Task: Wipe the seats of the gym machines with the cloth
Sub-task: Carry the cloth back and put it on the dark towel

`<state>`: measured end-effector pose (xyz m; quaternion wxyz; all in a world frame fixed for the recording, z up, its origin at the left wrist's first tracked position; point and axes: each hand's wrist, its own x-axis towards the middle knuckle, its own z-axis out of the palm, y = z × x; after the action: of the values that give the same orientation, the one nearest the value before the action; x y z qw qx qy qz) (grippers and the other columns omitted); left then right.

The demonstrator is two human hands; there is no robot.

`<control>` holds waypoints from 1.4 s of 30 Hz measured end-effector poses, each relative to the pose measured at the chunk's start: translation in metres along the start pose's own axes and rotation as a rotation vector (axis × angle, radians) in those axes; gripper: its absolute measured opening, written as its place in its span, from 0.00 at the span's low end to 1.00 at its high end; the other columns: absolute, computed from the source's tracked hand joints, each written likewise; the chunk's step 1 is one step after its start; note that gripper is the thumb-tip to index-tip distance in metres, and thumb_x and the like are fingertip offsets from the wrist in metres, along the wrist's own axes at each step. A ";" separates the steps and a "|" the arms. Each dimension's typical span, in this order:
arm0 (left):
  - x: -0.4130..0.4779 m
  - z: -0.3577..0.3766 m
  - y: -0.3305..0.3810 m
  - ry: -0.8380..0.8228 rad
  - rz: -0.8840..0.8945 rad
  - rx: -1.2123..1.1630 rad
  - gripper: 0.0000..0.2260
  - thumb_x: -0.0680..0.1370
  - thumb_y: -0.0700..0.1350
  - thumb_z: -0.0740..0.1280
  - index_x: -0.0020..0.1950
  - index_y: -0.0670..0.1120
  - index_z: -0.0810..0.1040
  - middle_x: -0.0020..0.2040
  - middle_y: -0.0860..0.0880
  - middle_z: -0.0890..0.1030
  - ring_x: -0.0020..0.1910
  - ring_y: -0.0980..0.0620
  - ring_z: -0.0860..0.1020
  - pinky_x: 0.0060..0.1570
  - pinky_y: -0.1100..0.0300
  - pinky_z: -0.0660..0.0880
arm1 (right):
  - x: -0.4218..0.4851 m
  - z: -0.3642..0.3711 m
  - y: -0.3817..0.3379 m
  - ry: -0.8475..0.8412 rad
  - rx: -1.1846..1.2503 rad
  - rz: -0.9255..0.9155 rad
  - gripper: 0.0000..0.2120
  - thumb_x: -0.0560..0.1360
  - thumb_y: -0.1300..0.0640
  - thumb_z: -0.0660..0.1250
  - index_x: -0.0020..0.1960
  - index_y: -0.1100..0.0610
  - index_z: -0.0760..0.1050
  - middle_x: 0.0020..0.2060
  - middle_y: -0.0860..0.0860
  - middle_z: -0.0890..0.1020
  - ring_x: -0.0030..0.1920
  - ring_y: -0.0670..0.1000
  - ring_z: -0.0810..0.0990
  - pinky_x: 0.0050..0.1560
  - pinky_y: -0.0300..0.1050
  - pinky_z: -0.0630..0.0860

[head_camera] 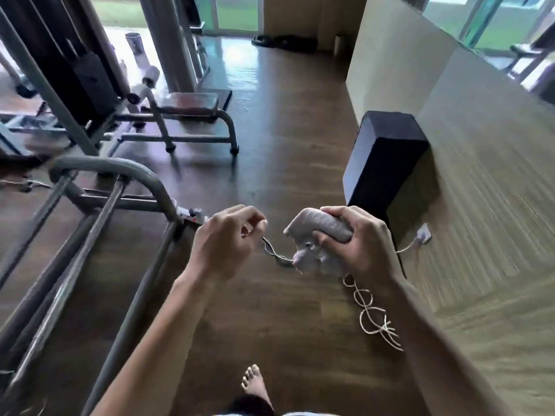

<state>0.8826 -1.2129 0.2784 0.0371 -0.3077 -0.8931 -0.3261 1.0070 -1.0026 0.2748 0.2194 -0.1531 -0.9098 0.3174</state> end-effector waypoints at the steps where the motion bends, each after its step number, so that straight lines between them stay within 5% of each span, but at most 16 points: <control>1: 0.027 0.002 -0.007 -0.015 0.011 -0.012 0.06 0.77 0.55 0.66 0.47 0.54 0.80 0.45 0.59 0.82 0.43 0.56 0.80 0.45 0.54 0.78 | 0.025 0.006 0.003 -0.003 0.002 0.003 0.18 0.70 0.43 0.74 0.59 0.44 0.80 0.50 0.40 0.82 0.50 0.42 0.81 0.52 0.49 0.78; 28: 0.722 0.159 -0.125 -0.020 0.103 -0.071 0.05 0.78 0.54 0.68 0.46 0.55 0.80 0.39 0.61 0.79 0.38 0.60 0.77 0.38 0.61 0.71 | 0.688 0.108 0.192 0.039 0.101 0.089 0.15 0.70 0.47 0.75 0.57 0.42 0.81 0.49 0.39 0.84 0.51 0.41 0.82 0.53 0.48 0.79; 37: 0.975 0.216 -0.161 -0.153 0.240 -0.195 0.06 0.78 0.54 0.67 0.46 0.55 0.81 0.40 0.63 0.80 0.40 0.65 0.78 0.40 0.62 0.72 | 0.888 0.131 0.252 0.165 0.030 0.239 0.19 0.70 0.44 0.76 0.59 0.41 0.79 0.48 0.39 0.84 0.50 0.40 0.82 0.53 0.47 0.80; 42: 1.069 0.261 -0.142 -0.455 0.369 -0.450 0.06 0.78 0.55 0.68 0.51 0.56 0.82 0.47 0.57 0.82 0.44 0.56 0.80 0.43 0.63 0.73 | 0.949 0.127 0.284 0.278 0.080 0.319 0.24 0.70 0.43 0.77 0.64 0.43 0.77 0.54 0.40 0.83 0.53 0.41 0.82 0.54 0.49 0.81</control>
<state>-0.0272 -0.5783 0.2794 -0.1729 -0.5289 -0.7137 -0.4255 0.1704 -0.4582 0.2889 0.2957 -0.3288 -0.8215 0.3600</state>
